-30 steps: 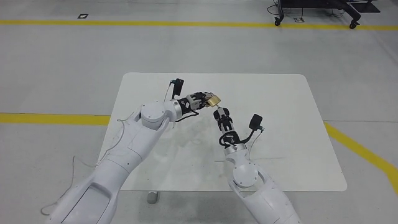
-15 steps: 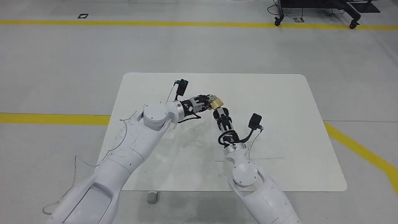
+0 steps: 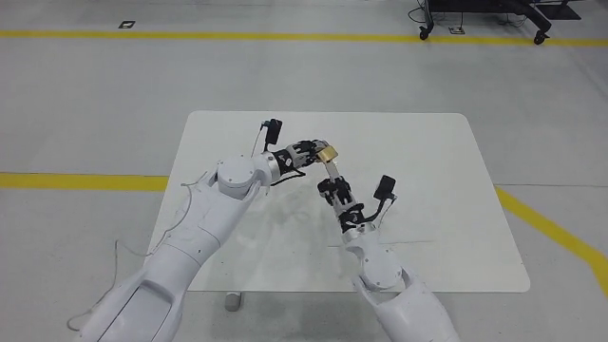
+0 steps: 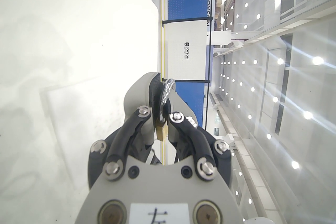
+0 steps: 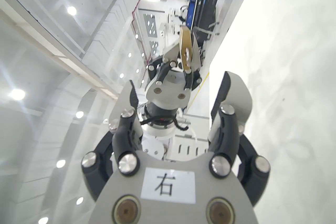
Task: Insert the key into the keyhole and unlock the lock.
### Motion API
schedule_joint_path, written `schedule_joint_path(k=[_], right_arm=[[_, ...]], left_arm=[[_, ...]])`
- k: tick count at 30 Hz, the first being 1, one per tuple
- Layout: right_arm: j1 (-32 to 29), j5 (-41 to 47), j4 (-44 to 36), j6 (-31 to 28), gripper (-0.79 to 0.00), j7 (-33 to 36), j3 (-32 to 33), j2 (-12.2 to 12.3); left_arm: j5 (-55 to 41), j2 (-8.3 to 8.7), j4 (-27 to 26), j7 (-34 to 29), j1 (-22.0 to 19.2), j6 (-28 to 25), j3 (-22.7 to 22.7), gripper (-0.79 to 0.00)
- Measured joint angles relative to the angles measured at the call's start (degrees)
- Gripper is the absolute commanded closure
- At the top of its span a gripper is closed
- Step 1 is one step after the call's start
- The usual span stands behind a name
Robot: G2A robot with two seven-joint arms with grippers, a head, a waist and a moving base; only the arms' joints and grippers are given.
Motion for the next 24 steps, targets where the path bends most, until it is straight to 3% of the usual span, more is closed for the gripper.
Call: schedule_joint_path(k=[2, 10, 14, 19, 21, 24], right_arm=[[0.00, 1.87, -0.04, 0.14, -0.785, 4.07, 0.28, 0.05], [-0.07, 1.59, -0.21, 0.03, -0.785, 2.45, 0.36, 0.04], [-1.89, 9.17, -2.81, -0.45, -0.785, 7.74, 3.25, 0.46], [-4.00, 18.73, -5.46, 3.20, -0.551, 18.85, 7.56, 1.44], [-4.28, 21.60, -5.71, 5.36, -0.391, 22.49, 8.70, 1.73], [-3.96, 24.57, -5.21, 7.65, -0.379, 25.97, 9.80, 2.00]], left_arm=[[0.28, -0.02, -0.14, 0.12, 0.15, -0.20, -0.21, 0.000], [-0.83, -0.22, -0.55, -0.66, 0.75, -0.85, -1.25, 0.000], [-3.00, -0.18, -0.38, -2.18, 1.03, -1.65, -2.60, 0.000], [-6.17, -0.05, 0.01, -4.88, 1.14, -2.14, -4.43, 0.000], [-7.13, -0.05, 0.19, -5.96, 1.16, -2.18, -4.92, 0.000], [-7.25, -0.02, 0.34, -6.96, 1.13, -2.31, -5.24, 0.000]])
